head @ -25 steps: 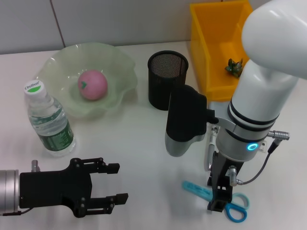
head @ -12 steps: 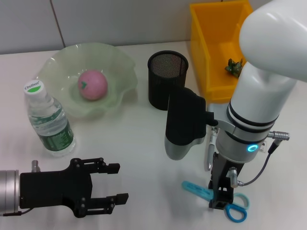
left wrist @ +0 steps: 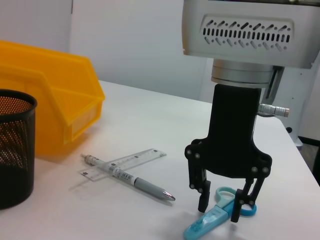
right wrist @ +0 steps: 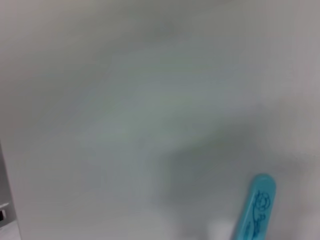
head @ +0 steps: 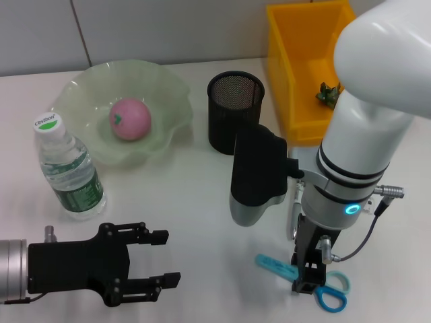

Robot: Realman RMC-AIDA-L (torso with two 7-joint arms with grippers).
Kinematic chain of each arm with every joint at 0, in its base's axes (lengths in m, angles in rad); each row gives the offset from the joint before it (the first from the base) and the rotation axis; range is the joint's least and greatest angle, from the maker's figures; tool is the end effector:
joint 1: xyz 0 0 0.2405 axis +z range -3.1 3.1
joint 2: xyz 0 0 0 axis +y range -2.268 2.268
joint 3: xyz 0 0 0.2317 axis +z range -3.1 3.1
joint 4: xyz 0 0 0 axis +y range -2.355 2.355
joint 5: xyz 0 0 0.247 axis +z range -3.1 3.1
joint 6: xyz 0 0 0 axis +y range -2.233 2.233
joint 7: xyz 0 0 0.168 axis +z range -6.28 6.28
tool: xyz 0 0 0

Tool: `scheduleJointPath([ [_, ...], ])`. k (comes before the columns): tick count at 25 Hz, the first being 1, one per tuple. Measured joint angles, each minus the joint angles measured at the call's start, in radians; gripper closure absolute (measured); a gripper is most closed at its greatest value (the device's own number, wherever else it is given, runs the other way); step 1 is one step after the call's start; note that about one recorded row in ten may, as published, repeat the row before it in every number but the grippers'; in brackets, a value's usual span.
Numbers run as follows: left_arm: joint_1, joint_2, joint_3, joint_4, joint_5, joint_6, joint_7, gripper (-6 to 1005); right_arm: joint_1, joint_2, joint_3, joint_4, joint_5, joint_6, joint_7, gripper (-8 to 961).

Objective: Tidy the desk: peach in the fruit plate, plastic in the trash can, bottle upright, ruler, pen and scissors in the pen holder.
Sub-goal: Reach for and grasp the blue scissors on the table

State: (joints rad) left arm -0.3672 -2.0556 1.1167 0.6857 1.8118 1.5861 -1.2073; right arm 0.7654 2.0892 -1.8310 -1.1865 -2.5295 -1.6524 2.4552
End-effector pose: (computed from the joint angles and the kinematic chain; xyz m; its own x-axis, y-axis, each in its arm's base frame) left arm -0.2628 0.2969 -0.0492 0.8850 0.2226 0.4090 0.2515 -0.9677 -0.0176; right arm 0.1379 0.3191 -0.0982 0.7266 -0.2188 0.6513 -0.2248 -0.9715 -0.0755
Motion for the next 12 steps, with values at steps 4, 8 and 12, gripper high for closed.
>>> scheduleJointPath([
  [4,0.001,0.0,0.0,0.0,0.003,0.0,0.0,287,0.0,0.0,-0.002,0.003,0.002,0.005,0.001,562],
  [8,0.001,0.0,0.0,0.0,0.003,0.0,0.0,287,0.0,0.0,-0.007,0.005,0.002,0.014,0.001,568],
  [12,0.0,0.0,0.0,0.0,0.004,0.0,0.0,287,0.0,0.0,-0.02,0.006,0.003,0.017,0.001,574],
])
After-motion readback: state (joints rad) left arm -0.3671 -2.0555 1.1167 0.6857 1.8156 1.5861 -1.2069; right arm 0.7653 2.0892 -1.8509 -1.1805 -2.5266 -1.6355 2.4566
